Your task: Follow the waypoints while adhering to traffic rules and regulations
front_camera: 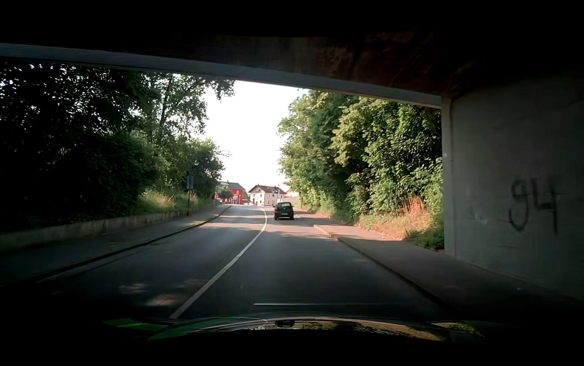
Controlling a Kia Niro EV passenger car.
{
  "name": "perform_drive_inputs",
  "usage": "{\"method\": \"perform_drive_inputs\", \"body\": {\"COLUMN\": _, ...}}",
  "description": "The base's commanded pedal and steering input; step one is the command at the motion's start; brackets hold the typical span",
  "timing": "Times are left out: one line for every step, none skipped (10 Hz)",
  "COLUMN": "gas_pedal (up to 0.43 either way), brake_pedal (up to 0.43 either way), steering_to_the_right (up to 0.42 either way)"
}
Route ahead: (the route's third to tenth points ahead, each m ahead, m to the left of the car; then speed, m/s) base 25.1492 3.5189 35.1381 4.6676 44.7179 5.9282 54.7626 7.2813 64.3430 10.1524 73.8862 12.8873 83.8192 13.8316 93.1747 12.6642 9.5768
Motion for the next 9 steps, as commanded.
{"method": "perform_drive_inputs", "body": {"gas_pedal": 0.059, "brake_pedal": 0.000, "steering_to_the_right": -0.014}}
{"method": "perform_drive_inputs", "body": {"gas_pedal": 0.059, "brake_pedal": 0.000, "steering_to_the_right": -0.014}}
{"method": "perform_drive_inputs", "body": {"gas_pedal": 0.059, "brake_pedal": 0.000, "steering_to_the_right": -0.014}}
{"method": "perform_drive_inputs", "body": {"gas_pedal": 0.059, "brake_pedal": 0.000, "steering_to_the_right": -0.013}}
{"method": "perform_drive_inputs", "body": {"gas_pedal": 0.059, "brake_pedal": 0.000, "steering_to_the_right": -0.013}}
{"method": "perform_drive_inputs", "body": {"gas_pedal": 0.059, "brake_pedal": 0.000, "steering_to_the_right": -0.012}}
{"method": "perform_drive_inputs", "body": {"gas_pedal": 0.059, "brake_pedal": 0.000, "steering_to_the_right": -0.013}}
{"method": "perform_drive_inputs", "body": {"gas_pedal": 0.059, "brake_pedal": 0.000, "steering_to_the_right": -0.012}}
{"method": "perform_drive_inputs", "body": {"gas_pedal": 0.059, "brake_pedal": 0.000, "steering_to_the_right": -0.012}}
